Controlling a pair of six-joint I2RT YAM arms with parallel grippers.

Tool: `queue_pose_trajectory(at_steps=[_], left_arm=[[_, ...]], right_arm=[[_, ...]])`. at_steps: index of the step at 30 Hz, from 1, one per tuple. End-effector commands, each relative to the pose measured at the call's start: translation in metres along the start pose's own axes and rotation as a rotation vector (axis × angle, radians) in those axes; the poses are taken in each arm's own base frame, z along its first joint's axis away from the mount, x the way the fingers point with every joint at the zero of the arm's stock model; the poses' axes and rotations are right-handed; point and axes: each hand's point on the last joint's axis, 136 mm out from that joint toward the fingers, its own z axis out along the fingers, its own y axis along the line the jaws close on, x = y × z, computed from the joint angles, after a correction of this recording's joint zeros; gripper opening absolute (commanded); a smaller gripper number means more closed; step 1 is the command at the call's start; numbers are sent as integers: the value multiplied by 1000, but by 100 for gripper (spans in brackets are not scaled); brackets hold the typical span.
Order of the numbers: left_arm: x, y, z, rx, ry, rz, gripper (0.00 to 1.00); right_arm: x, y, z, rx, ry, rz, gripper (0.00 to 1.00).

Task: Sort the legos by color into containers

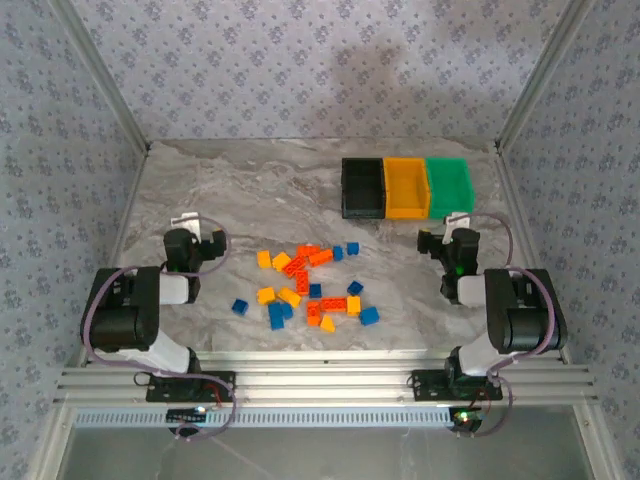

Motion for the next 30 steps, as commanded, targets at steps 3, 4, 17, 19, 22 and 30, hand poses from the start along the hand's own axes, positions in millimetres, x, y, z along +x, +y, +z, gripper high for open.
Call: queue_pose_trajectory(at_steps=[3, 4, 17, 19, 22, 30], left_arm=[[-19, -2, 2, 12, -46, 4, 100], [-19, -2, 1, 11, -47, 5, 100], [-20, -2, 2, 12, -48, 5, 100], [-19, -2, 2, 12, -47, 4, 100], [-19, -2, 2, 12, -47, 5, 100], [-19, -2, 2, 11, -47, 5, 100]], right_arm=[[-16, -3, 2, 6, -45, -5, 100], [-16, -3, 2, 5, -45, -5, 100], [-16, -2, 2, 5, -45, -5, 100], [-16, -3, 2, 5, -45, -5, 100], [-16, -3, 2, 6, -45, -5, 100], [-16, -2, 2, 4, -43, -4, 100]])
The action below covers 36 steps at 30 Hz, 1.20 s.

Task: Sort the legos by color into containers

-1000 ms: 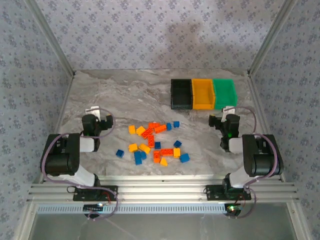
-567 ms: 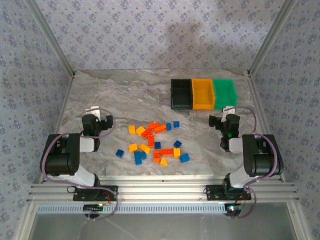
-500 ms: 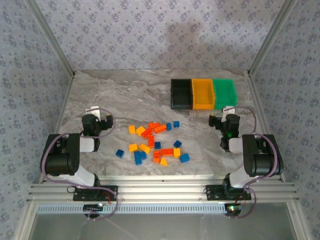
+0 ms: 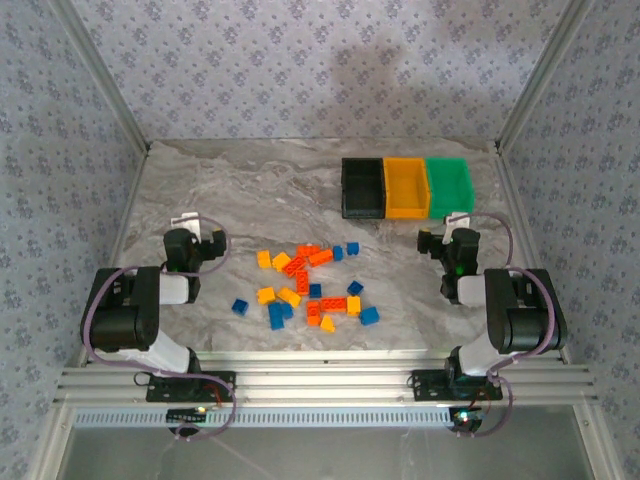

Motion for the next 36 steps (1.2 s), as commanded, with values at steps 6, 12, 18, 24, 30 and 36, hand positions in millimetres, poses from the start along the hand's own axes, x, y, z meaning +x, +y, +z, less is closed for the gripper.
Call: queue_pose_trajectory(at_steps=[6, 12, 18, 24, 30, 36], left_arm=[[-19, -2, 2, 13, -47, 4, 100], [-35, -3, -6, -17, -23, 28, 100], [-72, -10, -33, -28, -63, 4, 100], [-130, -5, -64, -18, -273, -319, 100], [-123, 19, -73, -96, -138, -834, 100], [-134, -20, -74, 120, -89, -836, 100]], right_arm=[[-16, -3, 2, -2, -42, 1, 100], [-32, -8, -1, 18, 26, 16, 100], [-51, -16, -11, 109, 93, 71, 100], [-66, -39, -27, 297, 74, 491, 100], [-91, -17, 4, 8, 121, 603, 100], [-106, 15, 26, -78, 263, 354, 99]])
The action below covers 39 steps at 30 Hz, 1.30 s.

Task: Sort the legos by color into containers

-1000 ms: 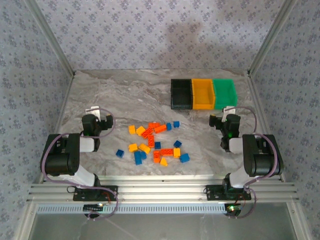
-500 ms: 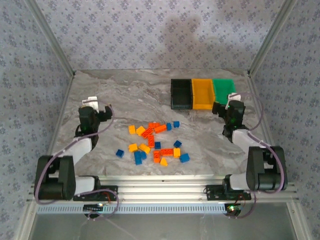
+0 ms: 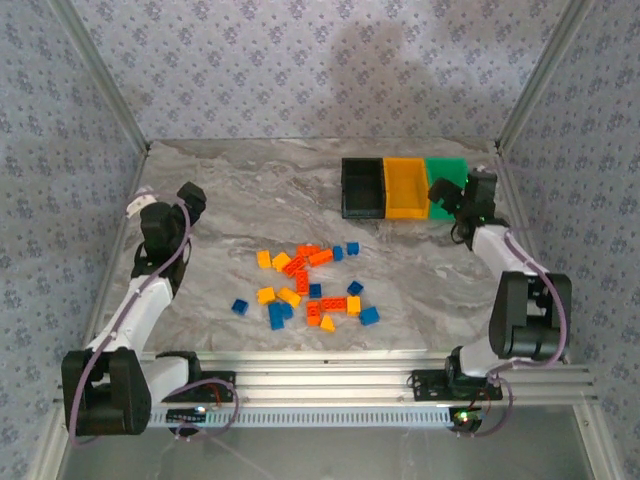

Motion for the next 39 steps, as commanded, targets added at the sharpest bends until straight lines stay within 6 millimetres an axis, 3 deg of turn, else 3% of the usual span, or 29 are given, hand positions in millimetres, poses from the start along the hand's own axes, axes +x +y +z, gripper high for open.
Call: queue_pose_trajectory(at_steps=[1, 5, 10, 14, 19, 27, 34, 39], left_arm=[[19, -26, -3, 85, 133, -71, 100], [49, -42, -8, 87, 276, -4, 99], [82, -54, -18, 148, 402, -7, 93], [95, -54, -28, 164, 436, 12, 92], [109, -52, -37, 167, 477, 44, 92], [121, -49, -45, 161, 516, 62, 90], [131, -47, -51, 160, 545, 71, 91], [136, -42, -56, 147, 561, 70, 91]], right_arm=[[8, 20, 13, -39, 128, -120, 98], [3, 20, 40, 13, 198, -163, 91], [15, 23, 72, 48, 282, -198, 85], [28, 26, 89, 67, 329, -219, 80], [41, 31, 103, 63, 368, -231, 67], [62, 41, 111, 60, 425, -271, 38], [80, 75, 105, 4, 445, -312, 2], [102, 118, 98, -19, 459, -351, 0]])
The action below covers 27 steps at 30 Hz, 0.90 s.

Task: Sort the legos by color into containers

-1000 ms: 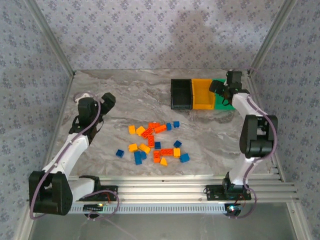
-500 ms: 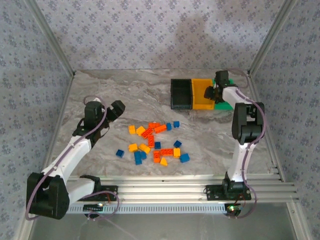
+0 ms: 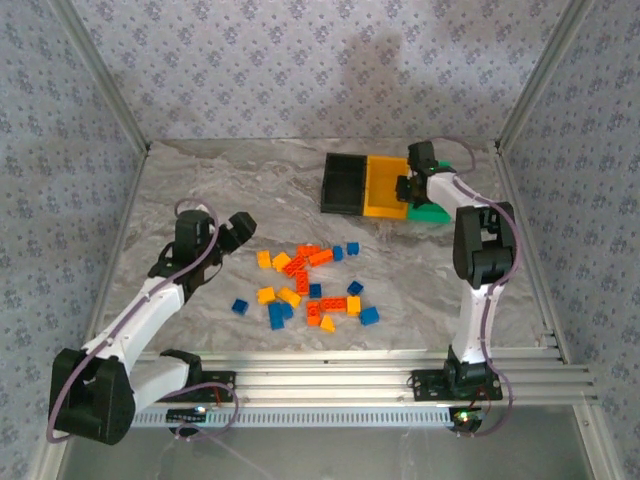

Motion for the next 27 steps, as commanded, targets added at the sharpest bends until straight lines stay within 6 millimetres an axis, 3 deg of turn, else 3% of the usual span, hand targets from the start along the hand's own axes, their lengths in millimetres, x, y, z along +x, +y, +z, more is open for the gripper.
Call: queue_pose_trajectory(at_steps=[1, 7, 12, 17, 27], left_arm=[[3, -2, -8, 10, 8, 6, 91], [3, 6, -23, -23, -21, -6, 91], [-3, 9, -42, -42, -76, 11, 91], [-3, 14, -53, -41, -105, 6, 91], [4, 25, -53, -66, -99, 8, 92]], right_arm=[[12, 46, 2, -41, 48, -7, 0], [33, 97, 7, -59, 83, -46, 0], [58, 124, 7, -56, 125, -63, 0], [90, 139, -2, -30, 140, -78, 0], [155, 153, -29, -10, 159, -112, 0]])
